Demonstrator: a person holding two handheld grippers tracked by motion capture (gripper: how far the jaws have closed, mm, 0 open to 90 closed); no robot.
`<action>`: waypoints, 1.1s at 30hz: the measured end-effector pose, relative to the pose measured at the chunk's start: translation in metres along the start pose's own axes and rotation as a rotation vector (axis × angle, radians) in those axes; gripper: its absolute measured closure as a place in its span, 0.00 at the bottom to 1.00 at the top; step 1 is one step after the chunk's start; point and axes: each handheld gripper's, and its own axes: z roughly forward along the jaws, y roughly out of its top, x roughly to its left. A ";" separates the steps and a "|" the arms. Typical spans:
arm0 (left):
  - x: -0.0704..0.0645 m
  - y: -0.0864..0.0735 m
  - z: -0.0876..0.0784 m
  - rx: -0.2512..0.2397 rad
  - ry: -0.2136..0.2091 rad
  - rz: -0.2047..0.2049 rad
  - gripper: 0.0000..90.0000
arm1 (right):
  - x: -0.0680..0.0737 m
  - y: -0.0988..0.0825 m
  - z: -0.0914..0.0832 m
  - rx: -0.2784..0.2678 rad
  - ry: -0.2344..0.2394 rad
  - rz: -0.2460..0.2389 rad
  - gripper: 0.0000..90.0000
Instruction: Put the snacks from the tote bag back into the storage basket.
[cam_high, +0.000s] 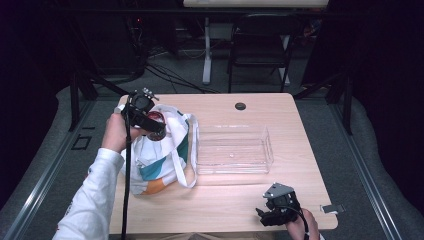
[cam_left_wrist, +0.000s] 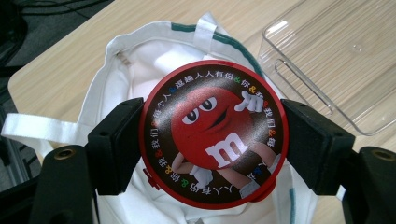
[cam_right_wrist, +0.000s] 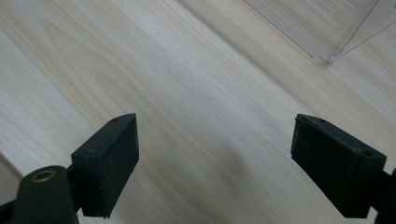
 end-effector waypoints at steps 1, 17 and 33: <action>-0.002 0.003 0.000 -0.001 -0.003 0.008 0.29 | 0.000 0.000 0.000 0.000 0.000 0.001 0.16; -0.017 0.023 -0.002 -0.019 -0.030 0.049 0.29 | 0.000 0.000 0.000 0.002 0.002 0.001 0.16; -0.040 0.048 -0.005 -0.039 -0.059 0.104 0.29 | 0.000 0.000 0.000 -0.002 0.006 0.002 0.16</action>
